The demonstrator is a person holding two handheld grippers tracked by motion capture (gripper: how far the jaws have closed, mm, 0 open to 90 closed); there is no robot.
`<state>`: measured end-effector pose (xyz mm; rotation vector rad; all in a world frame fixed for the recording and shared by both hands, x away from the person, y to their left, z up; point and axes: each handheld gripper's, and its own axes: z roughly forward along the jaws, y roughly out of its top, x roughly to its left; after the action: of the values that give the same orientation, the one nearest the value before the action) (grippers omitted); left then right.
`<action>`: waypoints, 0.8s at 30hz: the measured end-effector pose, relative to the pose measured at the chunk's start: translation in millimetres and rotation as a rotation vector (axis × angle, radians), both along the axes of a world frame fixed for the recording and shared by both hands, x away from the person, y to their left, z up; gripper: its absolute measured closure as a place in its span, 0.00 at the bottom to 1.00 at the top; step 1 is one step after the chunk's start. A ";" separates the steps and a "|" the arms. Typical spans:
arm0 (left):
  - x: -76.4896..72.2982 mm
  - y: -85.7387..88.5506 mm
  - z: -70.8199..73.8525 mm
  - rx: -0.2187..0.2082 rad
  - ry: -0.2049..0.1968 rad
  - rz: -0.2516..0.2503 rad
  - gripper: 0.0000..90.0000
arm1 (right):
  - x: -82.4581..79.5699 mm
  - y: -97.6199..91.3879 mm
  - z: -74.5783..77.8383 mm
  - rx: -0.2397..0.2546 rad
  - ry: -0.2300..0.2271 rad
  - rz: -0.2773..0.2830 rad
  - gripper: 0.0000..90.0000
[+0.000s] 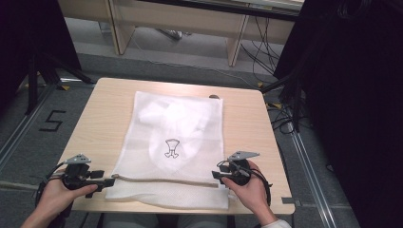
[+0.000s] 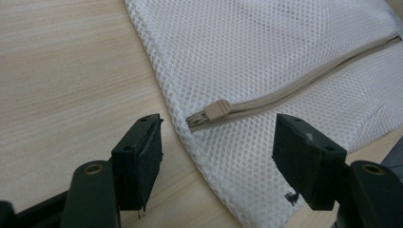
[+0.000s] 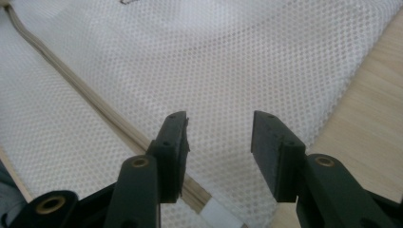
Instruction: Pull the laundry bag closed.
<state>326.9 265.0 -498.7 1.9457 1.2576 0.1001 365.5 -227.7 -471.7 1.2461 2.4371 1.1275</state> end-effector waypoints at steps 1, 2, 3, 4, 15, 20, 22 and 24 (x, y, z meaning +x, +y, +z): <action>-0.7 2.6 1.1 0.019 0.000 -0.024 0.37 | 0.1 0.6 0.7 -0.006 -0.011 0.007 0.64; -0.7 2.6 1.1 0.019 0.000 -0.024 0.36 | 0.1 0.6 0.7 -0.006 -0.011 0.007 0.64; -2.6 0.4 0.3 -0.013 -0.007 0.010 0.36 | -0.5 1.8 4.7 -0.019 0.007 0.035 0.64; -2.6 2.4 0.5 0.004 -0.001 -0.006 0.36 | -1.2 4.5 4.4 -0.008 -0.001 0.031 0.64; -1.3 3.0 0.0 0.019 -0.003 -0.017 0.35 | -0.7 28.9 9.4 0.024 -0.019 0.121 0.62; -1.7 -0.5 -1.0 -0.014 0.001 0.002 0.35 | 0.1 42.6 10.7 0.036 -0.025 0.148 0.61; -1.9 -0.8 -0.7 -0.004 0.000 -0.004 0.35 | 1.6 48.6 10.3 0.024 -0.047 0.158 0.58; -2.1 -1.0 -0.6 -0.005 -0.002 -0.006 0.35 | 3.2 60.2 10.4 0.014 -0.073 0.184 0.56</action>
<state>324.8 264.0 -499.3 1.9447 1.2496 0.0966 368.7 -167.5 -461.3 0.9812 2.5346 1.2154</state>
